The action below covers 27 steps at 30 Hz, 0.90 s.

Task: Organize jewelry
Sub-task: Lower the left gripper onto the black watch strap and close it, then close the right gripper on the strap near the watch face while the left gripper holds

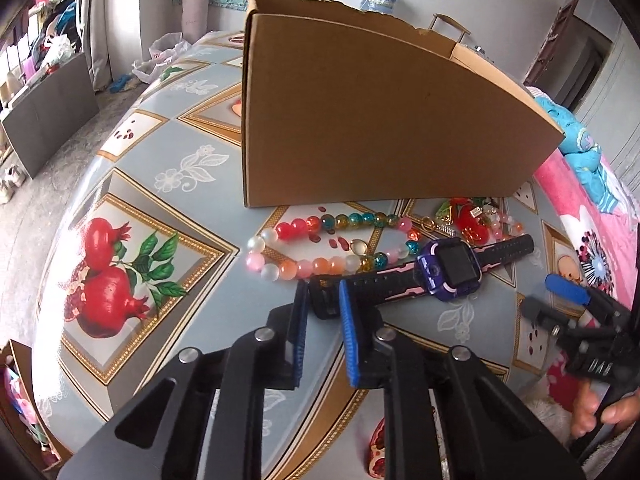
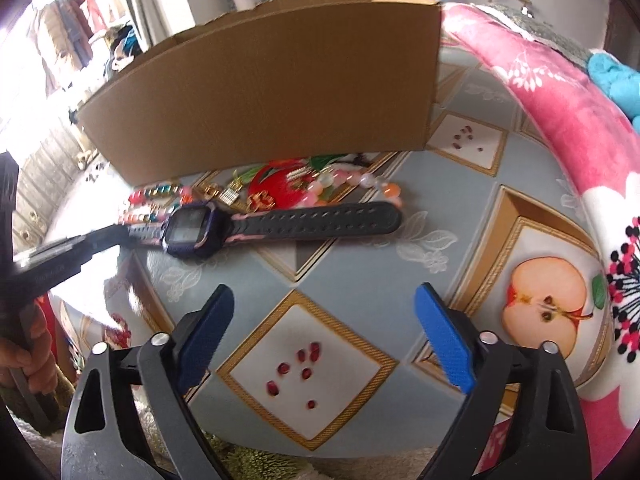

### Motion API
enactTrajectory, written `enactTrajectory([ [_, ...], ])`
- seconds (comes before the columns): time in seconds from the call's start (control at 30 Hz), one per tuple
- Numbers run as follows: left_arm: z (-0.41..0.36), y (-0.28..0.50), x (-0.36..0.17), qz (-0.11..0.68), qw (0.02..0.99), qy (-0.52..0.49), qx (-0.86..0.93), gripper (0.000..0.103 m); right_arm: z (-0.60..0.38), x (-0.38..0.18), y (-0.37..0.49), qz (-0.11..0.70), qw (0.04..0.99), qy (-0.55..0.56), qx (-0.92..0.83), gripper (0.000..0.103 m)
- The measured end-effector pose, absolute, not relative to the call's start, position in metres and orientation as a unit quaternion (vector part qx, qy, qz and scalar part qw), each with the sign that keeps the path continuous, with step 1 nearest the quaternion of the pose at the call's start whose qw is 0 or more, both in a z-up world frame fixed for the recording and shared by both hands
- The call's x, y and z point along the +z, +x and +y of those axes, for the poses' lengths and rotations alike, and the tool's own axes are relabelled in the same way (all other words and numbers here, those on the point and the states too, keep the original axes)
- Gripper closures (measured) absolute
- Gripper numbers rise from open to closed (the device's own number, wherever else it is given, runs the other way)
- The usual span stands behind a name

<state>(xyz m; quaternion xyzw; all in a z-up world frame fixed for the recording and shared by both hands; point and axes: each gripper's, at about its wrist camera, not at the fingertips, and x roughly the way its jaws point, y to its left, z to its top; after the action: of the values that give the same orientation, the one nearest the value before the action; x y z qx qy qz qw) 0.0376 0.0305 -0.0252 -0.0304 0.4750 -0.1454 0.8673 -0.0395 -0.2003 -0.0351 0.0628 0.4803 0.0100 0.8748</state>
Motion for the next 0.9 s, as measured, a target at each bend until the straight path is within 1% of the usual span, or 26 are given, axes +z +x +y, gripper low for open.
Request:
enactTrajectory([
  [0.07, 0.028, 0.038, -0.025, 0.473, 0.869, -0.023, -0.143, 0.088, -0.215, -0.031, -0.035, 0.475, 0.876, 0.085, 0.004, 0.029],
  [0.13, 0.026, 0.038, -0.025, 0.472, 0.870, -0.019, -0.143, 0.088, -0.229, -0.027, -0.030, 0.469, 0.877, 0.108, 0.001, 0.033],
  [0.23, 0.025, 0.038, -0.026, 0.472, 0.870, -0.018, -0.144, 0.088, -0.242, -0.023, -0.021, 0.462, 0.878, 0.127, 0.006, 0.042],
  [0.47, 0.025, 0.038, -0.026, 0.469, 0.870, -0.013, -0.148, 0.088, -0.259, -0.032, 0.009, 0.479, 0.856, 0.192, 0.034, 0.048],
  [0.57, 0.025, 0.038, -0.026, 0.468, 0.871, -0.011, -0.149, 0.088, -0.261, -0.035, 0.014, 0.480, 0.846, 0.224, 0.056, 0.050],
  [0.67, 0.026, 0.038, -0.026, 0.467, 0.871, -0.012, -0.151, 0.088, -0.263, -0.036, 0.017, 0.479, 0.846, 0.229, 0.057, 0.050],
  [0.83, 0.026, 0.038, -0.026, 0.467, 0.871, -0.010, -0.152, 0.088, -0.277, -0.032, 0.013, 0.451, 0.841, 0.289, 0.081, 0.050],
  [0.9, 0.026, 0.038, -0.026, 0.467, 0.871, -0.009, -0.153, 0.088, -0.285, -0.030, 0.011, 0.431, 0.835, 0.326, 0.105, 0.053],
])
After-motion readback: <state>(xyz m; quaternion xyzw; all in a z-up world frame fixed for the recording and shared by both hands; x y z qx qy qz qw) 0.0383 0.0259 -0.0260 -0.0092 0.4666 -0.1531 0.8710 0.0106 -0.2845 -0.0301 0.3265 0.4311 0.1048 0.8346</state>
